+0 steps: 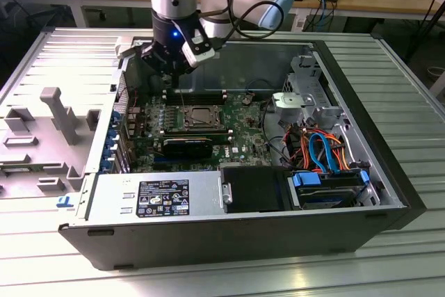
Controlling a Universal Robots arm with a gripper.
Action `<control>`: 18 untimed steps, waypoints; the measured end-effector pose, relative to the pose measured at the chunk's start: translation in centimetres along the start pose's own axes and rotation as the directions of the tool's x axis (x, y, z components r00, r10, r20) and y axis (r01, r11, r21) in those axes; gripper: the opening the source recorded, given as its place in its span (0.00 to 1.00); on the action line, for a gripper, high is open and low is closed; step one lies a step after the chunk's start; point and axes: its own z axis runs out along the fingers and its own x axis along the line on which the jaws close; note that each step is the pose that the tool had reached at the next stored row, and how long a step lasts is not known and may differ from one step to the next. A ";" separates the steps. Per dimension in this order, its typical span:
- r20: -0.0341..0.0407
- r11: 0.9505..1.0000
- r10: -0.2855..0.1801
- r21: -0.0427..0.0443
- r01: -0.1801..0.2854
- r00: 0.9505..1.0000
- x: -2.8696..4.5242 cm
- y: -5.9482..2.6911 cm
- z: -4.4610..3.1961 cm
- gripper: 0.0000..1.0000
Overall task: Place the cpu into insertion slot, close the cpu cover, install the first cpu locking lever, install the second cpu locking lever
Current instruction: 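Install the first cpu locking lever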
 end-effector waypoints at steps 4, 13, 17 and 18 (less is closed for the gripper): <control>0.000 1.000 0.000 0.000 0.000 1.000 -0.16 -0.01 0.00 0.11; 0.000 1.000 0.000 0.000 0.000 1.000 -0.29 -0.02 -0.01 0.11; 0.000 1.000 0.000 0.000 0.000 1.000 -0.56 -0.04 -0.01 0.11; 0.000 1.000 0.000 0.000 0.000 1.000 -0.58 -0.04 -0.01 0.11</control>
